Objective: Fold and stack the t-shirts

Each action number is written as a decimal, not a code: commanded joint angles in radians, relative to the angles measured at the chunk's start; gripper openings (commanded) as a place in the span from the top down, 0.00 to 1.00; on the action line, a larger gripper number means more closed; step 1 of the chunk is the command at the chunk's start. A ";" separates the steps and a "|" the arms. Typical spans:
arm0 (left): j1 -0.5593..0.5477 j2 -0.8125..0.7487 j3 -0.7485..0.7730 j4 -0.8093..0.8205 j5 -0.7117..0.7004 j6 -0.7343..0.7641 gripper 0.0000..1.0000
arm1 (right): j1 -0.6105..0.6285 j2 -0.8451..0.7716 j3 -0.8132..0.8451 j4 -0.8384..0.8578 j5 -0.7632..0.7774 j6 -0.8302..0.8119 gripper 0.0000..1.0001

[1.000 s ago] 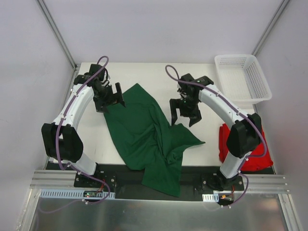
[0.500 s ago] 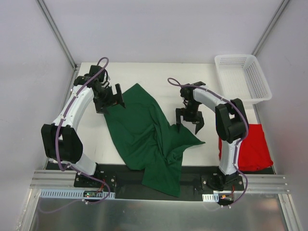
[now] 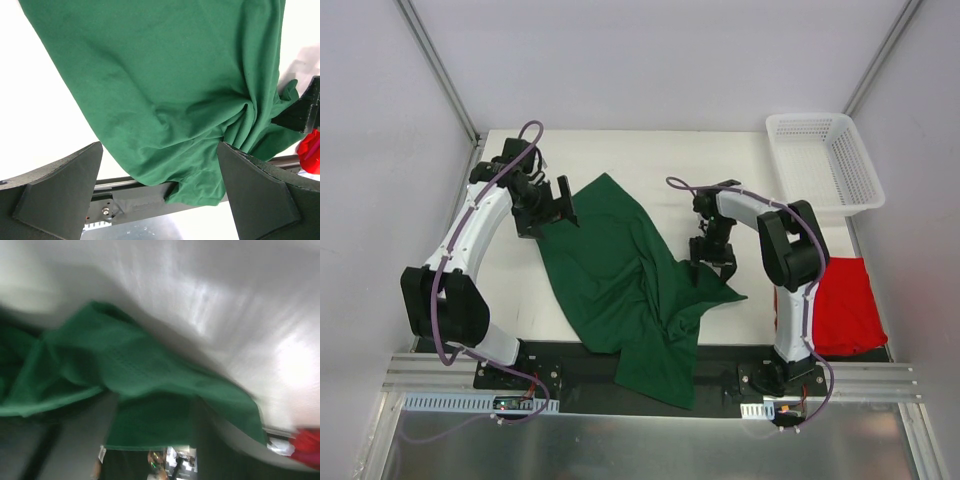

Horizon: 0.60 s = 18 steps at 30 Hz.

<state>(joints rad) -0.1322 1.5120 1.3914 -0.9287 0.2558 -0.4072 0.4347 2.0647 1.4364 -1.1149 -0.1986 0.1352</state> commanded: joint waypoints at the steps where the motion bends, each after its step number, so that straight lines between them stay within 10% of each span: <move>1: -0.009 -0.049 -0.012 -0.009 -0.015 -0.004 0.01 | 0.003 0.021 -0.005 0.003 -0.015 -0.014 0.49; 2: -0.009 -0.052 -0.014 -0.009 -0.016 -0.004 0.01 | 0.002 0.012 -0.002 0.001 -0.012 -0.014 0.76; 4: -0.009 -0.052 -0.017 -0.007 -0.018 -0.004 0.01 | 0.004 -0.006 0.008 -0.006 0.014 -0.013 0.97; 18: -0.009 -0.047 0.009 -0.010 -0.015 -0.002 0.01 | -0.030 0.104 0.834 -0.401 0.402 -0.088 0.99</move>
<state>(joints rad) -0.1322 1.4971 1.3766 -0.9283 0.2501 -0.4072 0.4328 2.0998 2.1139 -1.2701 -0.0116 0.0818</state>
